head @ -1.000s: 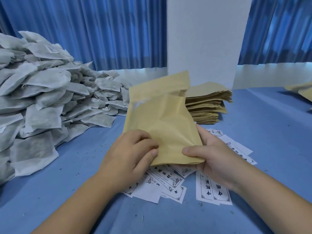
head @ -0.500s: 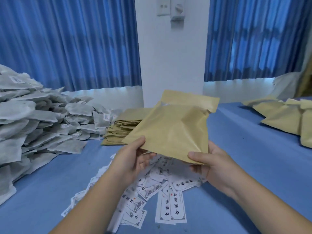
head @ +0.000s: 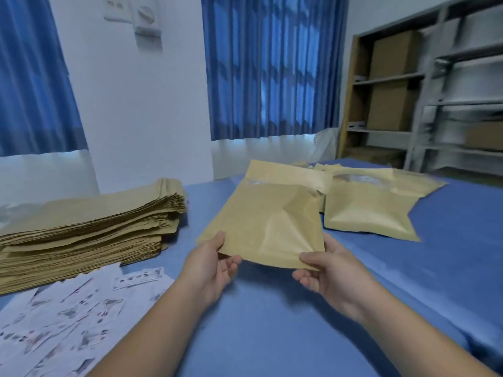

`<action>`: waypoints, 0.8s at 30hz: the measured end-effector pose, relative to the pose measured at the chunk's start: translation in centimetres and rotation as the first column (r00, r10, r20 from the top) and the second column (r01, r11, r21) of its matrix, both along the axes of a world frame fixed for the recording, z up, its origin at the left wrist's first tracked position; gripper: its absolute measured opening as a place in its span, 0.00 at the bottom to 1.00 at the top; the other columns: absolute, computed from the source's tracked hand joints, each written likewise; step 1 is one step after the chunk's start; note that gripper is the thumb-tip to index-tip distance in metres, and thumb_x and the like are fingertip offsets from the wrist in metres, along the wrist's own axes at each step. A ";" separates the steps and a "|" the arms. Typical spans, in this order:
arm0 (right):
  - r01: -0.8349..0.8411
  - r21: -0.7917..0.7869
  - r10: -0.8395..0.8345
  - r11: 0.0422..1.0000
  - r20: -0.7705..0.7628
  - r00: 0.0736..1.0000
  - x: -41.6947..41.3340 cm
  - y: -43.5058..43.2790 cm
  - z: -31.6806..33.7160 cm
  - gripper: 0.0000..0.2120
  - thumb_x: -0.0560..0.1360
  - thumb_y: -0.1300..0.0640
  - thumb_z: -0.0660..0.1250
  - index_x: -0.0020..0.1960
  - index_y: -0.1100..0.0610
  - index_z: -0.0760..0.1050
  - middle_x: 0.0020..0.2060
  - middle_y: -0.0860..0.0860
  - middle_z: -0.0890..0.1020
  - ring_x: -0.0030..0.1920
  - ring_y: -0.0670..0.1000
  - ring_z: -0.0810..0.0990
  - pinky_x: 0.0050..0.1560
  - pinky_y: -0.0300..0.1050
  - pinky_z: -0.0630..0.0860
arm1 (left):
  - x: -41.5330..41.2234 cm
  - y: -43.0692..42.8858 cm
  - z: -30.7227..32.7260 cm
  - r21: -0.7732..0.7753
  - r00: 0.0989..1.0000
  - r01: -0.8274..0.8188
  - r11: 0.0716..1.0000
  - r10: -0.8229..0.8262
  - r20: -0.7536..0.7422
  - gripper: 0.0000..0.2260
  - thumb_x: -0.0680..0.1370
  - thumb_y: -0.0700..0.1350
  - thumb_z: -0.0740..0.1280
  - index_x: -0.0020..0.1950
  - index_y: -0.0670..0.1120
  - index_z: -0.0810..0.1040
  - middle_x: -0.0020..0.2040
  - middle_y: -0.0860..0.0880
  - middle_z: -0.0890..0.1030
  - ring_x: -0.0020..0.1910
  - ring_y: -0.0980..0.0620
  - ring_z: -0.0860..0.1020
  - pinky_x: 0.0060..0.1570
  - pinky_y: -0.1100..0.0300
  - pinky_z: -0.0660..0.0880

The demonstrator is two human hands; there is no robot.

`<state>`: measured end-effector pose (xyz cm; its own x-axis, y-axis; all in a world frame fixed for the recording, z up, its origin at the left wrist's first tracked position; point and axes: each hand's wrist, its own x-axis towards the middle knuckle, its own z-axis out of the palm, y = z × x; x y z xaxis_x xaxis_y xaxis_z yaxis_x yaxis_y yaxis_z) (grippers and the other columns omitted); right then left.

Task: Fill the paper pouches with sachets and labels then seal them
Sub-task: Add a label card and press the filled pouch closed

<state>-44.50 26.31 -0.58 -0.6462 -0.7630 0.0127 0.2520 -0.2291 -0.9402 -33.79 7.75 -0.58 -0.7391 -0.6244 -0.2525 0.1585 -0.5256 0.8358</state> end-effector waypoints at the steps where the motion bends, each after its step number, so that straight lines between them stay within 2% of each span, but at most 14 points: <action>1: 0.040 -0.010 -0.040 0.999 0.003 0.999 -0.8 0.7 0.2 0.18 0.76 0.72 0.60 0.62 0.56 0.72 0.40 0.55 0.82 0.29 0.54 0.79 0.27 0.41 0.76 | -1.3 0.7 0.1 -0.002 0.999 0.037 0.999 -0.037 -0.016 0.06 0.81 0.45 0.62 0.51 0.43 0.75 0.31 0.47 0.81 0.21 0.54 0.77 0.19 0.67 0.71; 3: 0.122 -0.031 -0.122 0.992 0.000 0.993 -2.6 1.9 0.9 0.17 0.76 0.72 0.59 0.61 0.57 0.73 0.35 0.53 0.82 0.28 0.52 0.79 0.26 0.39 0.75 | -3.9 2.0 0.7 -0.015 0.993 0.106 0.994 -0.107 -0.043 0.03 0.80 0.41 0.64 0.50 0.41 0.76 0.32 0.46 0.83 0.24 0.53 0.79 0.22 0.66 0.74; 5: 0.198 -0.081 -0.199 0.977 -0.006 0.980 -4.3 2.9 2.1 0.17 0.76 0.73 0.58 0.59 0.57 0.73 0.35 0.54 0.82 0.29 0.52 0.79 0.27 0.39 0.76 | -6.5 3.3 1.9 -0.021 0.983 0.157 0.987 -0.158 -0.093 0.02 0.79 0.36 0.64 0.49 0.39 0.76 0.34 0.44 0.83 0.26 0.52 0.81 0.24 0.65 0.75; 7: 0.297 -0.201 -0.299 0.934 0.018 0.954 -6.2 4.0 3.4 0.16 0.77 0.73 0.57 0.59 0.58 0.73 0.42 0.55 0.82 0.35 0.53 0.82 0.33 0.40 0.79 | -9.3 4.8 3.5 -0.021 0.957 0.217 0.976 -0.217 -0.191 0.04 0.79 0.32 0.62 0.52 0.37 0.75 0.41 0.41 0.83 0.31 0.49 0.83 0.28 0.64 0.78; 9: 0.455 -0.318 -0.446 0.832 0.106 0.889 -8.4 5.3 4.3 0.15 0.79 0.70 0.57 0.63 0.59 0.71 0.53 0.56 0.83 0.47 0.54 0.84 0.44 0.42 0.81 | -11.8 6.6 5.0 -0.048 0.933 0.244 0.969 -0.248 -0.261 0.10 0.79 0.31 0.62 0.59 0.38 0.73 0.52 0.40 0.80 0.40 0.48 0.83 0.36 0.60 0.81; 10: 0.548 -0.325 -0.522 0.770 0.172 0.836 -9.5 6.1 4.5 0.14 0.80 0.69 0.58 0.64 0.61 0.70 0.57 0.57 0.81 0.51 0.54 0.83 0.49 0.43 0.81 | -12.7 7.6 5.5 -0.064 0.932 0.243 0.968 -0.251 -0.261 0.14 0.79 0.32 0.62 0.64 0.41 0.70 0.55 0.41 0.78 0.43 0.48 0.82 0.40 0.57 0.81; 12: 0.693 -0.225 -0.636 0.685 0.280 0.719 -11.5 7.5 4.3 0.10 0.80 0.67 0.60 0.61 0.64 0.68 0.59 0.60 0.77 0.52 0.55 0.82 0.52 0.44 0.80 | -13.8 9.5 5.8 -0.101 0.935 0.273 0.957 -0.288 -0.205 0.18 0.80 0.36 0.62 0.70 0.43 0.66 0.55 0.43 0.77 0.46 0.47 0.81 0.48 0.54 0.79; 14: 0.727 -0.081 -0.678 0.682 0.303 0.670 -12.4 7.9 3.1 0.07 0.80 0.66 0.58 0.58 0.64 0.67 0.52 0.60 0.76 0.49 0.55 0.81 0.49 0.45 0.78 | -14.0 10.8 5.3 -0.105 0.922 0.343 0.934 -0.356 -0.151 0.16 0.80 0.38 0.62 0.68 0.42 0.68 0.54 0.44 0.78 0.49 0.45 0.81 0.52 0.52 0.78; 16: 0.695 0.022 -0.672 0.718 0.278 0.686 -12.2 7.5 1.6 0.04 0.79 0.67 0.57 0.53 0.65 0.69 0.42 0.57 0.76 0.42 0.54 0.80 0.42 0.43 0.77 | -13.5 11.0 4.5 -0.087 0.918 0.373 0.924 -0.381 -0.110 0.10 0.80 0.40 0.63 0.61 0.41 0.73 0.54 0.44 0.80 0.49 0.45 0.82 0.49 0.53 0.79; 18: 0.642 0.100 -0.646 0.760 0.221 0.731 -11.3 6.3 0.3 0.04 0.78 0.66 0.59 0.46 0.63 0.71 0.36 0.55 0.75 0.35 0.51 0.77 0.36 0.41 0.75 | -12.4 10.5 3.8 -0.072 0.934 0.349 0.934 -0.353 -0.060 0.05 0.79 0.41 0.64 0.53 0.43 0.76 0.50 0.46 0.82 0.44 0.47 0.83 0.43 0.57 0.78; 24: 0.468 0.185 -0.490 0.864 0.097 0.866 -6.4 0.1 -0.6 0.01 0.75 0.63 0.65 0.45 0.59 0.75 0.31 0.52 0.75 0.26 0.48 0.72 0.29 0.40 0.69 | -6.9 5.9 3.8 -0.079 0.977 0.214 0.974 -0.212 0.031 0.03 0.77 0.41 0.65 0.47 0.45 0.79 0.36 0.51 0.80 0.32 0.52 0.77 0.32 0.62 0.70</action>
